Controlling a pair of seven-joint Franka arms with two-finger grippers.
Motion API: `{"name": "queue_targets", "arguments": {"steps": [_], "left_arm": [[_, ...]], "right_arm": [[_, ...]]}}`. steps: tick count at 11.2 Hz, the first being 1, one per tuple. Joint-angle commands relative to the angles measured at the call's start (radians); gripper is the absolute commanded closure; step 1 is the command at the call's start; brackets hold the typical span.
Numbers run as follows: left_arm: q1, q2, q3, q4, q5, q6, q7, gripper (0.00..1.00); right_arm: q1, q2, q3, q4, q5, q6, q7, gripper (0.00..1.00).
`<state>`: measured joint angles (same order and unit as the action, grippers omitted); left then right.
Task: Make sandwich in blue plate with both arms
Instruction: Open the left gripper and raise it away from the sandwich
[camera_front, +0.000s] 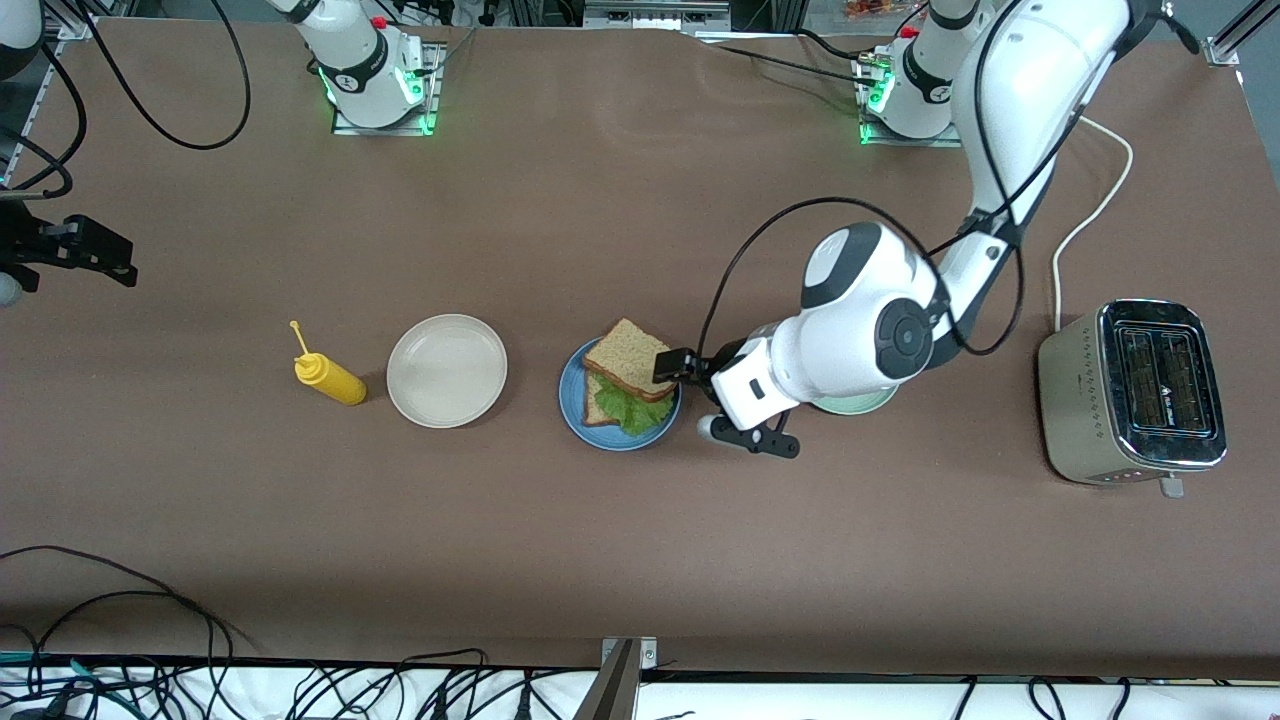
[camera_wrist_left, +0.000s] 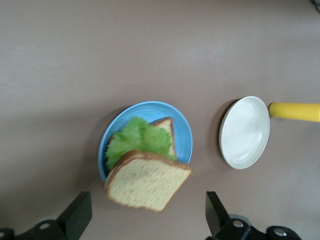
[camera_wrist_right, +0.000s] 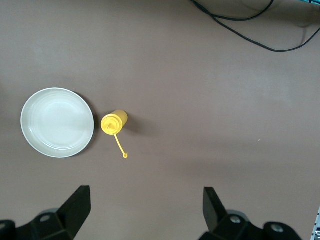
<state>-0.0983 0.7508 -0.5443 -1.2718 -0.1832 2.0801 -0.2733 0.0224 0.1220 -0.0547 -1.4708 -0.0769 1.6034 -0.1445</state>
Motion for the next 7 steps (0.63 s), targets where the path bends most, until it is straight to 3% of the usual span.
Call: {"name": "queue_targets", "arguments": {"steps": [1,7], "left_arm": [[0.025,-0.134,0.042,-0.018,0.051,-0.174,-0.026,0.0],[0.04,-0.372,0.165,-0.015,0.1,-0.537,-0.015,0.0]], "right_arm": [[0.005,0.001,-0.001,0.018,-0.02,-0.019,-0.01,0.0],[0.005,-0.001,-0.004,0.018,-0.006,-0.019,-0.001,0.0]]}}
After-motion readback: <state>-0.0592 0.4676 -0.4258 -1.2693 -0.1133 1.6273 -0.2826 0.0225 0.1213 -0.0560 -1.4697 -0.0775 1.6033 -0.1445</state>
